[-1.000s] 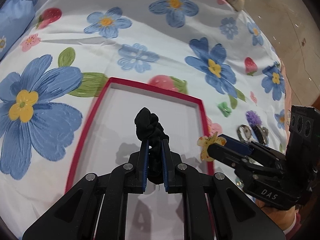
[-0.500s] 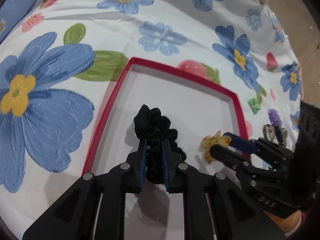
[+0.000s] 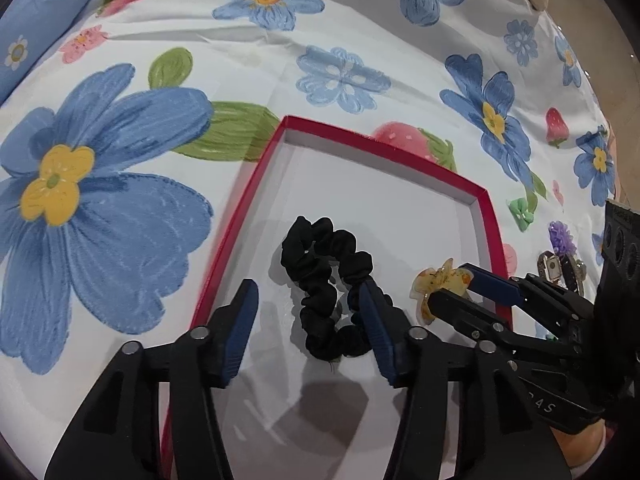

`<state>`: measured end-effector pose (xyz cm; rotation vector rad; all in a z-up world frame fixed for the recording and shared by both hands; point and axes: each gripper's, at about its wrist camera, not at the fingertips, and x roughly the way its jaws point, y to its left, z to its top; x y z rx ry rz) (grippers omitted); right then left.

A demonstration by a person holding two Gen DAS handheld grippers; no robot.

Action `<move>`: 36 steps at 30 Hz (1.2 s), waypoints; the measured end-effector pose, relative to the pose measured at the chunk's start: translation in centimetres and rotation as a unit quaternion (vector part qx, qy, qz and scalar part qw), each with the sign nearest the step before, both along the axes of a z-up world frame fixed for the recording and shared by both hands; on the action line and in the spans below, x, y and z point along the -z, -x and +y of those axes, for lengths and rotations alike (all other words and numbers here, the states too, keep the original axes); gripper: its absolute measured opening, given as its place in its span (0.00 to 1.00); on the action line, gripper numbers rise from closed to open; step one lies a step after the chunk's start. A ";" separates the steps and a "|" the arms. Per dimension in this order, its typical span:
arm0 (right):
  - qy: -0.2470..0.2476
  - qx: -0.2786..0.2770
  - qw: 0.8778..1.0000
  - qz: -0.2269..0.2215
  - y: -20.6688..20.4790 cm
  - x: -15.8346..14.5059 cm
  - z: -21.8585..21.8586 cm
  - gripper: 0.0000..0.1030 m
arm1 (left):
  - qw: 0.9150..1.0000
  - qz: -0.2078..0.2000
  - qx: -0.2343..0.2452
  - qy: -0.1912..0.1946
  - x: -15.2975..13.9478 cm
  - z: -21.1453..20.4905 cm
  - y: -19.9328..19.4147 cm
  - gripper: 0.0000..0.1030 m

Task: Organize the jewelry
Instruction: 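Carry scrunchie and clip into the red tray and open both tools, then move both open tools back over the jewelry pile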

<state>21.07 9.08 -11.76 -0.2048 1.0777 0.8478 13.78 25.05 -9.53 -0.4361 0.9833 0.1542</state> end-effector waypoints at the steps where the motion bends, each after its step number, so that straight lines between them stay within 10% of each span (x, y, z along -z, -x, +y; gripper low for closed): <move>1: -0.002 0.000 1.000 0.001 0.0 -0.1 -0.1 0.48 | 1.000 0.000 -0.001 -0.002 -0.2 0.0 0.2 0.52; 36: -0.061 0.184 0.980 -0.035 1.6 -6.9 -21.4 0.51 | 0.993 -0.053 0.102 -0.013 -7.1 -13.8 -1.2 0.60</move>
